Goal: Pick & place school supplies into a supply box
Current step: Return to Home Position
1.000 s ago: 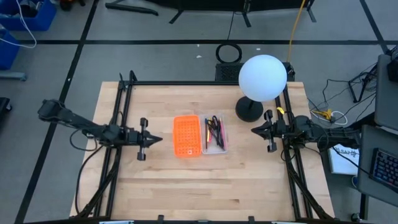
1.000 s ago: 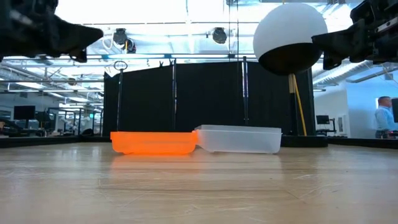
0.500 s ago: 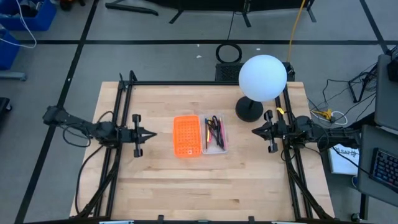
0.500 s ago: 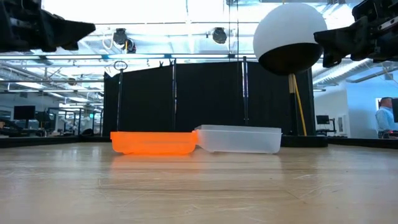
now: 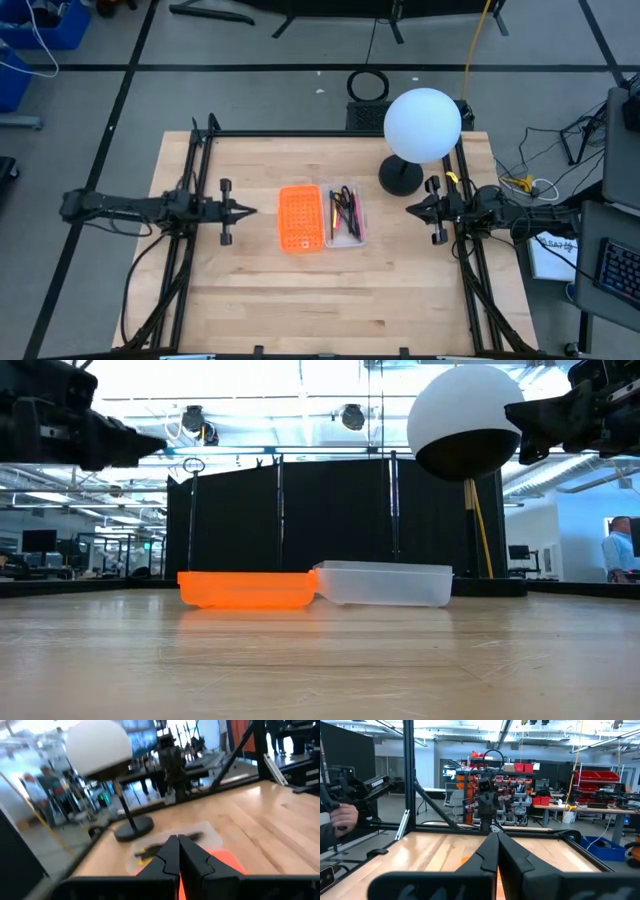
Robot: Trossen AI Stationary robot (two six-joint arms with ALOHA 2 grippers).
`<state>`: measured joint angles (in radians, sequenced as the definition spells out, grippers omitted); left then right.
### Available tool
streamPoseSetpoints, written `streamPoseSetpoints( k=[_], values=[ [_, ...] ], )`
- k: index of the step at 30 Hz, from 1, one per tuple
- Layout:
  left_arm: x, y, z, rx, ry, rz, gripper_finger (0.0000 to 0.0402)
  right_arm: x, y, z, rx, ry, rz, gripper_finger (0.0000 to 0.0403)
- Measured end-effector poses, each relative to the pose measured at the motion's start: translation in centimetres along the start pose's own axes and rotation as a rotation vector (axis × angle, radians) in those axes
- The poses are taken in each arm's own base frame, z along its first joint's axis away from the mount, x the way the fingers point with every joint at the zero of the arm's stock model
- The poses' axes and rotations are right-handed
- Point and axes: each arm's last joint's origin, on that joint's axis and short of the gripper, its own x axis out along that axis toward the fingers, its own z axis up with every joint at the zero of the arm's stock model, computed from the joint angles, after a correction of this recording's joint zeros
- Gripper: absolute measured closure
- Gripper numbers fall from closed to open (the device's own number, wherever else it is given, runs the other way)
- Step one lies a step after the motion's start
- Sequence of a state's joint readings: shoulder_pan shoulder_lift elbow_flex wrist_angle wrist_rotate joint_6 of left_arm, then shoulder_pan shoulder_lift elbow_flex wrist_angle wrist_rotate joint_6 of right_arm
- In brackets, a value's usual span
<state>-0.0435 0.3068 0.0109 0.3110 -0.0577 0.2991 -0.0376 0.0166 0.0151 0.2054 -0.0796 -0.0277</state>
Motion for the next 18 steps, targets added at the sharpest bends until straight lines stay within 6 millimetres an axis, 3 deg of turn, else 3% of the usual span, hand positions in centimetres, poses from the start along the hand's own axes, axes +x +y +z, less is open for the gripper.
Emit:
streamPoseSetpoints(
  k=[6,10,18],
  values=[
    [-0.8,0.4,1.3,0.118,-0.154,0.007,0.0395,0.0,0.0,0.0,-0.004,0.0,0.0,0.0403],
    [-1.4,0.9,1.5,0.109,-0.188,0.027,0.0398,0.0,0.0,-0.1,-0.003,0.006,0.001,0.0403],
    [-1.5,0.7,-0.6,-0.032,-0.007,-0.099,0.0398,-0.1,0.0,-1.4,0.024,0.149,-0.001,0.0403]
  ],
)
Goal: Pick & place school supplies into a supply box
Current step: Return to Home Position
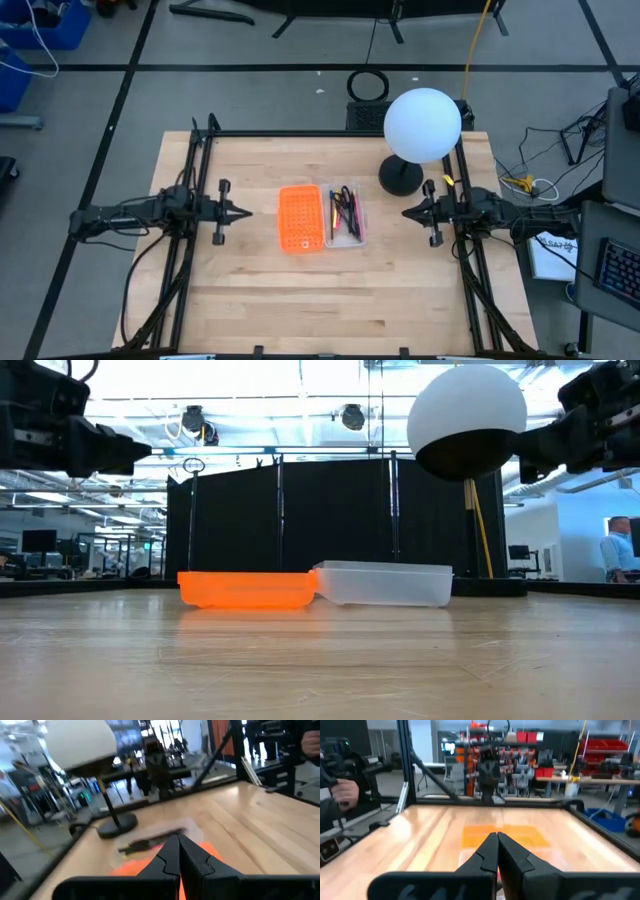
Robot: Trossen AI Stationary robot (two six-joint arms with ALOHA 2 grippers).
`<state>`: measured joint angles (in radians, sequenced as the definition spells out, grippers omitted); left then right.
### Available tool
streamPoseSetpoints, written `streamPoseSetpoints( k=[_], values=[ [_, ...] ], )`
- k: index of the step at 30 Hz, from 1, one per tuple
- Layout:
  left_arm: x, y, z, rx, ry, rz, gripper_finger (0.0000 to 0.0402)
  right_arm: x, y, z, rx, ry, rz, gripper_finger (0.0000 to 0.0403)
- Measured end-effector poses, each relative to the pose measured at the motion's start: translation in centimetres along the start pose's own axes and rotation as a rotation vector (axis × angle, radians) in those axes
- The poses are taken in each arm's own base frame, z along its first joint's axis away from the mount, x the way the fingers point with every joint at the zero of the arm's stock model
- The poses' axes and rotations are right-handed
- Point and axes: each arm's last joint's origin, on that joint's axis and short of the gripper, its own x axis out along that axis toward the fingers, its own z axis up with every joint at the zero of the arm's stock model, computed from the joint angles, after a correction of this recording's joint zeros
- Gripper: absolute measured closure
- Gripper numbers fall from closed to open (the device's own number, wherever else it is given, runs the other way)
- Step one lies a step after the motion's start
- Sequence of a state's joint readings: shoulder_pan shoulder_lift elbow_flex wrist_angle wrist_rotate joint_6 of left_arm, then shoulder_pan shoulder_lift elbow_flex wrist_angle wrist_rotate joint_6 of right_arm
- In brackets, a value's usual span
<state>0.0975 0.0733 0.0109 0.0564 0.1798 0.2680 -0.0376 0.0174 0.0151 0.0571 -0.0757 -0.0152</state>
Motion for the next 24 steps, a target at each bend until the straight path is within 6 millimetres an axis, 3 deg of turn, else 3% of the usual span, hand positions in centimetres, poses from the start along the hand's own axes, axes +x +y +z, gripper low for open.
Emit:
streamPoseSetpoints(
  k=[24],
  values=[
    [0.15,-0.11,-0.32,-0.067,0.036,-0.022,0.0388,0.0,-0.16,-0.25,-0.003,0.027,-0.054,0.0403]
  ],
)
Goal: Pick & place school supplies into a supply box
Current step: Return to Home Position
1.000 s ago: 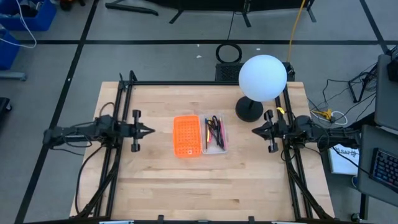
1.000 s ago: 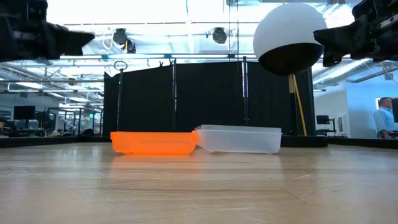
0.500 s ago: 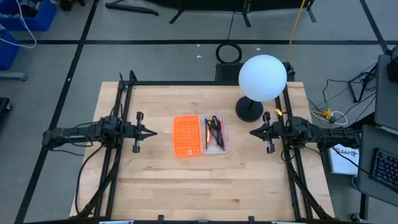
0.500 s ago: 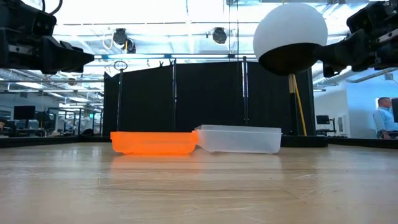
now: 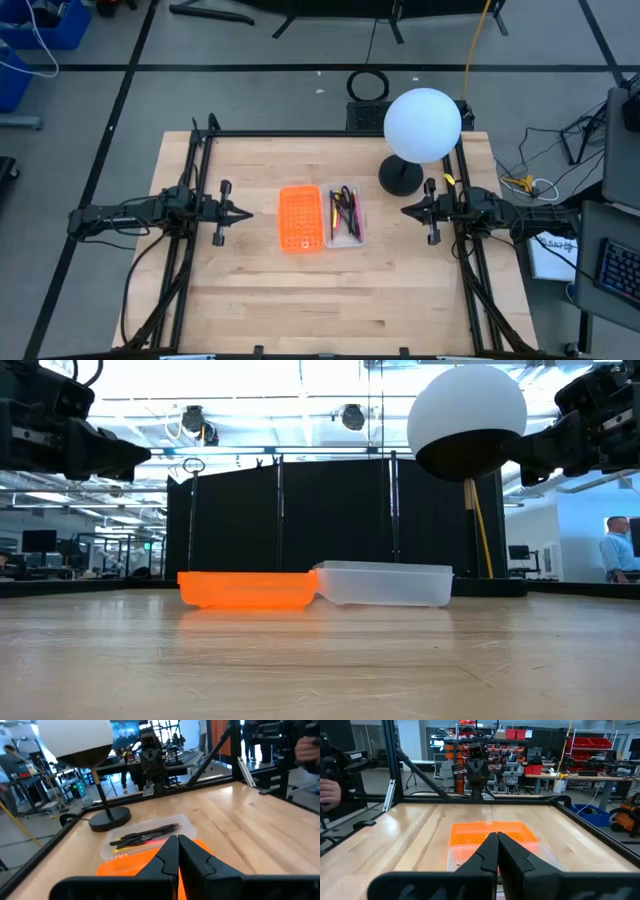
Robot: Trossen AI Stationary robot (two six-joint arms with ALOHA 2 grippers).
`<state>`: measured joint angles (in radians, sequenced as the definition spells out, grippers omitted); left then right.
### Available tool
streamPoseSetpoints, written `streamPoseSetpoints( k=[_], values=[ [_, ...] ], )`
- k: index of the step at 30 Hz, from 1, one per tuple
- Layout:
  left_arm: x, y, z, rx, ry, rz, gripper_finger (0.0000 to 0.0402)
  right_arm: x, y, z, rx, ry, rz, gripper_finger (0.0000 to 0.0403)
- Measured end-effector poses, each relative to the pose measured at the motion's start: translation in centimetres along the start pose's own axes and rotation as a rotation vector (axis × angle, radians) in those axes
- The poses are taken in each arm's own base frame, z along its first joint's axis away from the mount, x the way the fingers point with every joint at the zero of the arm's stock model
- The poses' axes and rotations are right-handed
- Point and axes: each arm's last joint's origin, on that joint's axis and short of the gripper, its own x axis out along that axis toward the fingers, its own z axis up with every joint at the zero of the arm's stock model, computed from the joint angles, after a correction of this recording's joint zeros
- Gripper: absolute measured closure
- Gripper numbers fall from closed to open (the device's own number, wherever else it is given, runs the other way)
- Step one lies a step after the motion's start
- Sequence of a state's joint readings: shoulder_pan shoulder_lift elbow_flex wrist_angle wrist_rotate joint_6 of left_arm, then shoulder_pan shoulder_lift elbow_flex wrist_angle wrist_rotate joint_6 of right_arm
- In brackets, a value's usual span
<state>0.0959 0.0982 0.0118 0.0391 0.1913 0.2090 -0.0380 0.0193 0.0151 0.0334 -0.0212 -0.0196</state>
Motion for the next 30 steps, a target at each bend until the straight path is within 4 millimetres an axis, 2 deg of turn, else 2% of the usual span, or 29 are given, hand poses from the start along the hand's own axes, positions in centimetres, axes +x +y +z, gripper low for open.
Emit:
streamPoseSetpoints(
  k=[8,14,23,30],
  values=[
    [0.0,0.06,0.16,-0.098,-0.018,0.013,0.039,0.0,0.0,0.01,0.0,-0.001,0.001,0.0403],
    [0.0,0.07,0.18,-0.106,-0.02,0.015,0.0397,0.0,0.01,0.02,0.0,-0.002,0.002,0.0403],
    [0.0,0.08,0.21,-0.105,-0.023,0.017,0.0356,0.0,0.01,0.02,0.0,-0.002,0.002,0.0403],
    [0.0,0.09,0.22,-0.105,-0.023,0.02,0.035,0.0,0.01,0.02,0.0,-0.002,0.002,0.0403]
  ],
)
